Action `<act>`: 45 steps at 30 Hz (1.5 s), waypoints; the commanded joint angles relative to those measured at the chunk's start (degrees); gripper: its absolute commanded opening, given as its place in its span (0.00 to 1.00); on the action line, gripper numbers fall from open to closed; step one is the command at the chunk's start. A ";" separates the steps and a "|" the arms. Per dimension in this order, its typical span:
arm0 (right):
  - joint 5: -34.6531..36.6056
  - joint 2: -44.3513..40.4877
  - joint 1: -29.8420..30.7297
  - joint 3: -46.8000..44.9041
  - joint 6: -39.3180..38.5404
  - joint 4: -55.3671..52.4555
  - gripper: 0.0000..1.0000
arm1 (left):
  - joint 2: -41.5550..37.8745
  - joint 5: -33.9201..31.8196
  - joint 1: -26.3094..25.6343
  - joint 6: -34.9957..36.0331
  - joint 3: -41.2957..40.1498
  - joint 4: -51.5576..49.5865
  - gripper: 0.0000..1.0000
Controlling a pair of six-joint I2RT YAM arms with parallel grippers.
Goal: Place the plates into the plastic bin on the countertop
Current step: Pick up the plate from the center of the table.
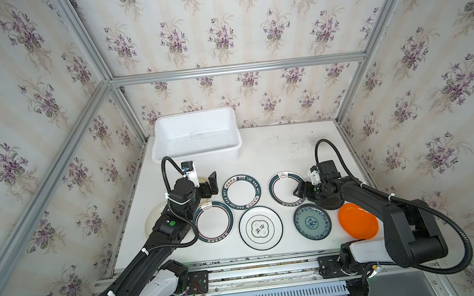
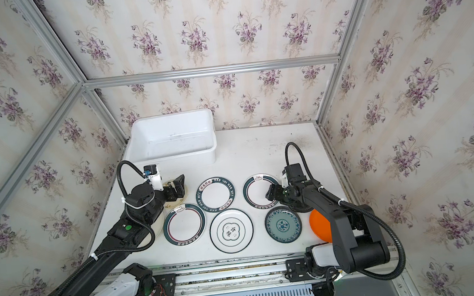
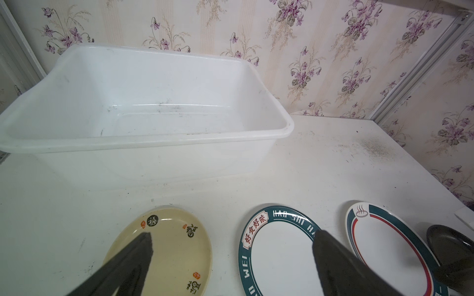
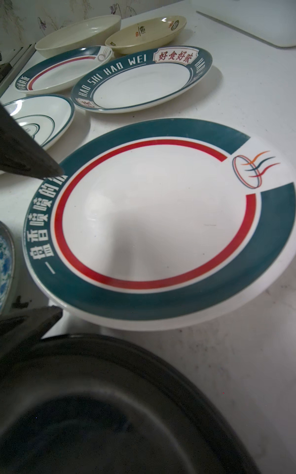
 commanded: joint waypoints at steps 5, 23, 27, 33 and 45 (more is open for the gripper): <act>3.21 -0.69 -0.05 -0.94 2.21 3.79 0.76 | -0.42 -1.00 -0.02 -0.28 -0.05 0.63 1.00; 3.11 1.75 -0.02 -3.51 7.44 12.68 0.65 | -0.87 -1.18 -0.05 -0.42 -0.35 0.29 1.00; 3.46 2.45 -0.01 -4.05 8.76 14.19 0.64 | -0.82 -1.09 -0.06 -1.13 -0.43 0.28 0.99; 4.03 2.50 -0.04 -6.98 11.92 19.15 0.60 | -0.60 -0.93 -0.06 -2.02 -0.48 0.19 0.99; 3.83 3.30 -0.02 -9.06 13.60 22.27 0.36 | -0.95 -0.65 -0.06 -3.21 -0.97 -0.26 0.99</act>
